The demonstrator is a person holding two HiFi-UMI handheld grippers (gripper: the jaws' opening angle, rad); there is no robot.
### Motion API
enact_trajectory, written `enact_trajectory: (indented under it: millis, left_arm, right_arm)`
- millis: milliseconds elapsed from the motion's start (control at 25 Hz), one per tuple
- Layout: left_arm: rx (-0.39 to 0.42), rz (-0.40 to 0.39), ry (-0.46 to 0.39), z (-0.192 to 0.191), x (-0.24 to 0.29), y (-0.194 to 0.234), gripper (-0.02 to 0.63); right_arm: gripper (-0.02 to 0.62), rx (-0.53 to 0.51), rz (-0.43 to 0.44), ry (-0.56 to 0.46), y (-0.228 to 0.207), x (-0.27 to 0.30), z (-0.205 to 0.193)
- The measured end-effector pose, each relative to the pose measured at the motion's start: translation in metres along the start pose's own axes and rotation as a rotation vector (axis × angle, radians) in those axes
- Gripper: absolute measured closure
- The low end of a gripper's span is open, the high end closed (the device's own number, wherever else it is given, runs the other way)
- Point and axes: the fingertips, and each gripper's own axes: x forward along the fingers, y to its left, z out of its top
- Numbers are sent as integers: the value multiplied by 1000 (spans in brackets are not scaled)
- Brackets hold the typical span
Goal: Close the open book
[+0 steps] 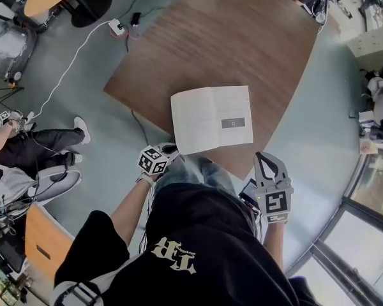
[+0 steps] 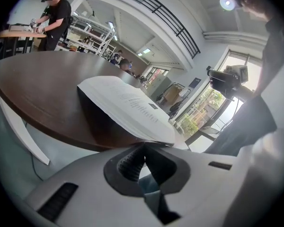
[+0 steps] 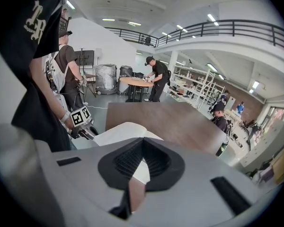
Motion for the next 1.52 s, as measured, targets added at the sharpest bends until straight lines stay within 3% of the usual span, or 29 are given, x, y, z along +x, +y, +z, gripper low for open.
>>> enact_trajectory:
  millis: [600,1520]
  left_arm:
    - [74,-24,-95,56,-5,-30,600]
    - [212,-77,-80,98,9,-73,600]
  right_arm:
    - [609,16,-15,-38,-10,-3,2]
    - [609,81,-87,-72,-30,-28,-18]
